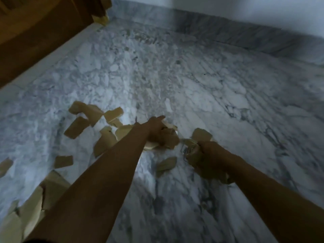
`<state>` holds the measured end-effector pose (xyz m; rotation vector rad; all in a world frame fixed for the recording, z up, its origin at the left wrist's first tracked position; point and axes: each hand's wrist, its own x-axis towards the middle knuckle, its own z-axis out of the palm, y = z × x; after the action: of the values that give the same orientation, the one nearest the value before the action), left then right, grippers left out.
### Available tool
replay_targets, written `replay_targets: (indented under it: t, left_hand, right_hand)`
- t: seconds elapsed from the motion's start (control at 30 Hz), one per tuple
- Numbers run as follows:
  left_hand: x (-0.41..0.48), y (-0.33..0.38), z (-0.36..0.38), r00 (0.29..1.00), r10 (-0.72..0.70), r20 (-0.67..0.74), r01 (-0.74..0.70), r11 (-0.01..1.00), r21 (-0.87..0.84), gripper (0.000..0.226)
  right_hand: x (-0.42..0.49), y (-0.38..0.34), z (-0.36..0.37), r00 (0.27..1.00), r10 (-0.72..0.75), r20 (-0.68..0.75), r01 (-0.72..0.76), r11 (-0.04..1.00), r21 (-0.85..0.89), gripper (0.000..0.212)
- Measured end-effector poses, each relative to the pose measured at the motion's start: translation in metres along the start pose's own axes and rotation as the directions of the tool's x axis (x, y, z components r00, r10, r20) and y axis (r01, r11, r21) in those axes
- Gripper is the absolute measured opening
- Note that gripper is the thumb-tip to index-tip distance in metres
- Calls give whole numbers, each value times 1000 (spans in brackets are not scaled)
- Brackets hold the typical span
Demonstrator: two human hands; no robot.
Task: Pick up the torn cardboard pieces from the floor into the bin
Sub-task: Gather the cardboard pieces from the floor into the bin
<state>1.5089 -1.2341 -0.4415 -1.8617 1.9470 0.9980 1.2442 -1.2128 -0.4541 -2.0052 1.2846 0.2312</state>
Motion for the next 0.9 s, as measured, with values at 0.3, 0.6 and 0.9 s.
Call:
replay_targets:
  t: [0.3,0.6,0.9]
  left_hand:
    - [-11,-3,13,999,-22,-37,25,997,73,61]
    - [-102,-44,13,958,-128,-256,29,933,-358,82]
    - [-170,-125,26,954,-289,-82,227,873,-433,77]
  right_hand:
    - [11,-12,-6,957,145,249,-132,989,-69,74]
    - [11,-92,20,954,-258,154,281,948,-153,44]
    - [19,-116,57,979,-26,202,101,923,-371,58]
